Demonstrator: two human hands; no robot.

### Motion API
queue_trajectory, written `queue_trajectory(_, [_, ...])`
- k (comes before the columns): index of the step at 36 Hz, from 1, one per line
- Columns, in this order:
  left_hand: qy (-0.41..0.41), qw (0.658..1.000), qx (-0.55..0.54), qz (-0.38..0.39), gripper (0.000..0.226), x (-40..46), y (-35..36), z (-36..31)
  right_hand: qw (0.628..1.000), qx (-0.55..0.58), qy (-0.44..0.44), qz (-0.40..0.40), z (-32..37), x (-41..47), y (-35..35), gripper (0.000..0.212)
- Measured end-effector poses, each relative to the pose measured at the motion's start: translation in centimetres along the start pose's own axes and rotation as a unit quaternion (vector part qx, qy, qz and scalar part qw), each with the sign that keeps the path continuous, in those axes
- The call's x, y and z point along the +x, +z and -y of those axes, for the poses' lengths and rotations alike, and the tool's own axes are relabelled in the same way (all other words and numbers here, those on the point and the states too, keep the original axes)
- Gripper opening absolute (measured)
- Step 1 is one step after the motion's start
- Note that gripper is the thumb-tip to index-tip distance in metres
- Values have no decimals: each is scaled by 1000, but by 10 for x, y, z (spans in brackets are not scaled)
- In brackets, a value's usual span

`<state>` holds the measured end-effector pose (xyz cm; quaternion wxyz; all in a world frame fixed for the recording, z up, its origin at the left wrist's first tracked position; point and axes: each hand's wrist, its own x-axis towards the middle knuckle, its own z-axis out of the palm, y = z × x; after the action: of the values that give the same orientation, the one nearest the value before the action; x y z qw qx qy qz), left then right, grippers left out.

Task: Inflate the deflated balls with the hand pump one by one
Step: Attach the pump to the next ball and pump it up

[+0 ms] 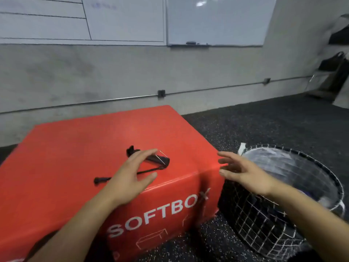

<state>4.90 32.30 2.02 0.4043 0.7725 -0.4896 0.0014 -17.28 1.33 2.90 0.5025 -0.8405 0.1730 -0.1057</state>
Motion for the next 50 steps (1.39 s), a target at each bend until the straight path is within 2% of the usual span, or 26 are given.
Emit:
queue_trajectory(3, [3,1000,-18,24,65,36,29,0,999,-7,36,-18,-36,-14,-37,62])
queue_trajectory(4, [3,999,-22,30,65,46,39,1,998,-6,49,-28,-50,-20,-48,64])
queue_trajectory(6, [8,999,-20,44,64,62,60,4,994,1,85,-70,-82,-28,-71,82])
queue_trajectory(7, [12,998,-18,51,64,67,71,5,990,0,106,-93,-95,-31,-80,82])
queue_trajectory(10, [28,996,-9,81,64,80,99,3,976,1,145,-162,-123,-31,-99,54])
queue_trajectory(13, [38,992,-9,117,66,91,123,-3,960,-1,176,-217,-149,-29,-103,51])
queue_trajectory(16, [42,990,-31,130,66,102,148,-12,951,-16,221,-217,-180,-30,-101,54])
queue_trajectory(25, [46,979,-96,177,63,122,231,-36,939,-26,242,-242,-211,-2,-103,45])
queue_trajectory(32, [8,974,-127,187,66,128,269,-47,933,-10,292,-208,-246,28,-91,61])
queue_trajectory(36, [-14,971,-128,203,65,131,287,-49,929,-10,322,-183,-262,42,-87,49])
queue_trajectory(40, [-14,968,-123,216,66,137,305,-46,931,-52,326,-158,-276,57,-84,64])
queue_trajectory(44, [-32,967,-115,224,65,144,317,-45,928,-88,333,-141,-287,71,-89,60])
queue_trajectory(47, [-31,966,-117,226,66,149,324,-42,919,-94,347,-159,-303,84,-90,63])
queue_trajectory(50, [-45,964,-121,231,67,154,328,-38,899,-97,386,-183,-319,95,-91,76])
